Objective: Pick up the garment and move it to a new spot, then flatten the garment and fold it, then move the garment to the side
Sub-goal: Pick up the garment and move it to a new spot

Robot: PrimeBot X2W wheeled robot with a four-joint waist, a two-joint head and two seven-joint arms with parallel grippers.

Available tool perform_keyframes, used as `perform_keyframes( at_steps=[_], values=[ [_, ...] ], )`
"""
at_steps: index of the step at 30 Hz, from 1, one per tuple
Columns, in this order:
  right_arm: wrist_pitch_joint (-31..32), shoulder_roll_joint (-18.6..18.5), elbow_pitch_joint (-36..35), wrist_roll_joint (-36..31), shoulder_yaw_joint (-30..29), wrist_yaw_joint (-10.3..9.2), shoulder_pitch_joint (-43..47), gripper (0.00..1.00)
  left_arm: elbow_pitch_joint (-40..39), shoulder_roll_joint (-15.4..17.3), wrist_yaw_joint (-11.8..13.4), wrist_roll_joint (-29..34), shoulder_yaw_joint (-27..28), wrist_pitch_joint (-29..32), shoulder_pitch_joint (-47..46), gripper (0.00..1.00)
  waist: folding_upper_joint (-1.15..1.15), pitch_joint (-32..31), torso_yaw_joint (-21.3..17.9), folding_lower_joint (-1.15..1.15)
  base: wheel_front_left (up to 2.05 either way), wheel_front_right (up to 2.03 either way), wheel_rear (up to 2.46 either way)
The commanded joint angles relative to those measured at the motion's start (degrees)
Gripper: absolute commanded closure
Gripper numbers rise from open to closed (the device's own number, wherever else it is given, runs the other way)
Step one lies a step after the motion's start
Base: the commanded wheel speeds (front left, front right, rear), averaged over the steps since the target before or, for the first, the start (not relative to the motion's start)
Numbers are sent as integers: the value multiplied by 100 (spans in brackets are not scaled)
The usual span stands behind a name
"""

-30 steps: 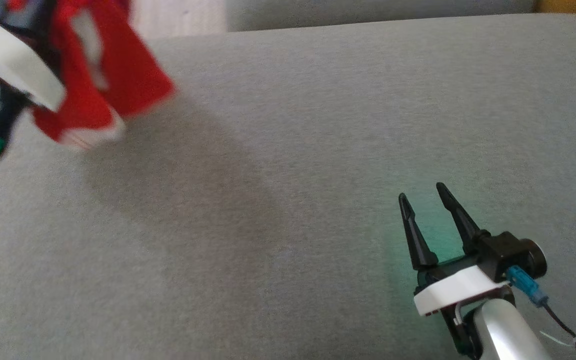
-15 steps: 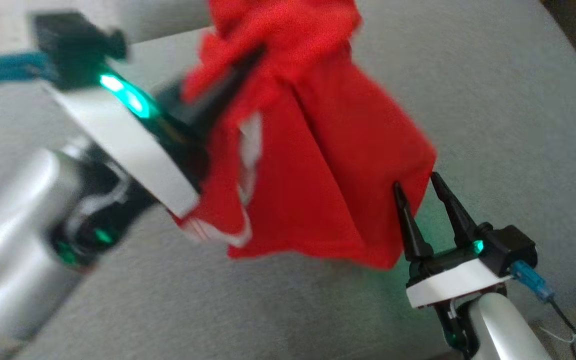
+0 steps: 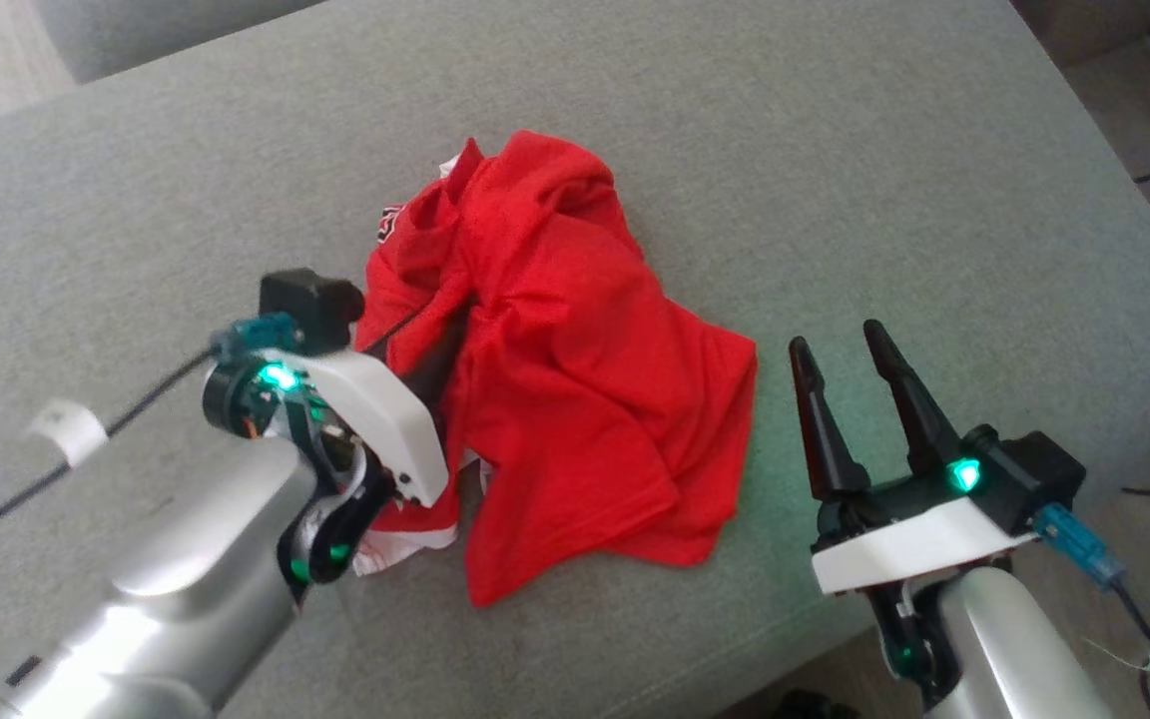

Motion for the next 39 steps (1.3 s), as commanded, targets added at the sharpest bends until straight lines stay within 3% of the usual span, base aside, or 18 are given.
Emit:
perform_keyframes(
  at_steps=[1, 2, 10, 15, 19, 22, 32, 33, 34, 35, 39],
  values=[
    [-62, 26, -188, -4, 66, 39, -70, 0, -48, 41, 12, 97, 227, -164, -103, 7, 0, -42, 49, -1, 0, 0, 0],
    [-62, 27, -187, -25, 23, 39, -36, 0, 9, 24, 29, 168, 218, -276, -93, 0, 0, -64, 91, -1, 0, 0, 0],
    [-62, 27, -149, -250, -143, 39, 161, 0, -506, 147, 490, 468, 454, -945, 10, 0, 0, -275, 471, -1, 0, 0, 0],
    [-62, 27, -141, -358, -94, 39, 135, 0, -1050, 44, 657, 522, 457, -897, -116, 0, 0, -247, 564, -1, 0, 0, 0],
    [-62, 27, -136, -395, 30, 39, 31, 0, -703, -52, 730, 612, 461, -703, -517, 0, 0, -127, 492, -1, 0, 0, 0],
    [-62, 27, -137, -411, 108, 39, -26, 0, -198, -135, 644, 575, 482, -547, -829, 0, 0, -22, 381, -1, 0, 0, 0],
    [-62, 27, -142, -346, 126, 39, -1, 0, 869, -255, 10, 187, 370, 34, -1148, 0, 0, 183, 95, -1, 0, 0, 0],
    [-62, 27, -148, -332, 128, 39, -4, 0, 956, -265, -12, 177, 363, 41, -1154, 7, 0, 190, 80, -1, 0, 0, 0],
    [-62, 27, -154, -322, 130, 39, -7, 0, 1041, -280, -32, 176, 360, 25, -1162, 63, 0, 197, 70, -1, 0, 0, 0],
    [-62, 27, -160, -311, 134, 39, -8, 0, 1119, -291, -61, 188, 353, -9, -1174, 100, 0, 200, 61, -1, 0, 0, 0],
    [-62, 27, -172, -283, 117, 39, 8, 0, 1252, -349, -138, 209, 390, -214, -1227, 100, 0, 182, 85, -1, 0, 0, 0]
  ],
)
